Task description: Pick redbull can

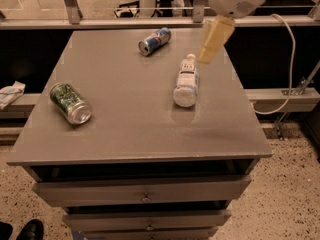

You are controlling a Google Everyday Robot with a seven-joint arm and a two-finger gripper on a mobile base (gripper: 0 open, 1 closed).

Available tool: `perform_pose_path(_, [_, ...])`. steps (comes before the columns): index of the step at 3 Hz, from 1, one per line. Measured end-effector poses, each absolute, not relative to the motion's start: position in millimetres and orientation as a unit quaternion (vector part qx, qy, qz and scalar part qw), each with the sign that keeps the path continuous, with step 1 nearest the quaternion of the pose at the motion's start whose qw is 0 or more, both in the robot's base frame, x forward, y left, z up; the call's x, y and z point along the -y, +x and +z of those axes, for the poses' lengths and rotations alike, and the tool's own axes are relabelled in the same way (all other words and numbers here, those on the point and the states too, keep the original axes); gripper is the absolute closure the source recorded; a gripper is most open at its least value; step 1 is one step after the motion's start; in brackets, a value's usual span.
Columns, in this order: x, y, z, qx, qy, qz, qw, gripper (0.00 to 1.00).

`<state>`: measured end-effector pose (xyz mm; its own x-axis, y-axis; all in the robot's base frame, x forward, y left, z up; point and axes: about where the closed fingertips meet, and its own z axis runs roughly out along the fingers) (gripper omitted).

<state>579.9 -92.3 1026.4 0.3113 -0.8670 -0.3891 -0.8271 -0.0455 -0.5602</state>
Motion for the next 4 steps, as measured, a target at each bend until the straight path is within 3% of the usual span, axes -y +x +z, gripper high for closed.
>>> perform_pose_path(2, [86.5, 587.2, 1029.7, -0.574, -0.726, -0.038, 0.377, 0.00])
perform_pose_path(4, [58.2, 648.0, 1020.3, -0.446, -0.773, -0.176, 0.416, 0.00])
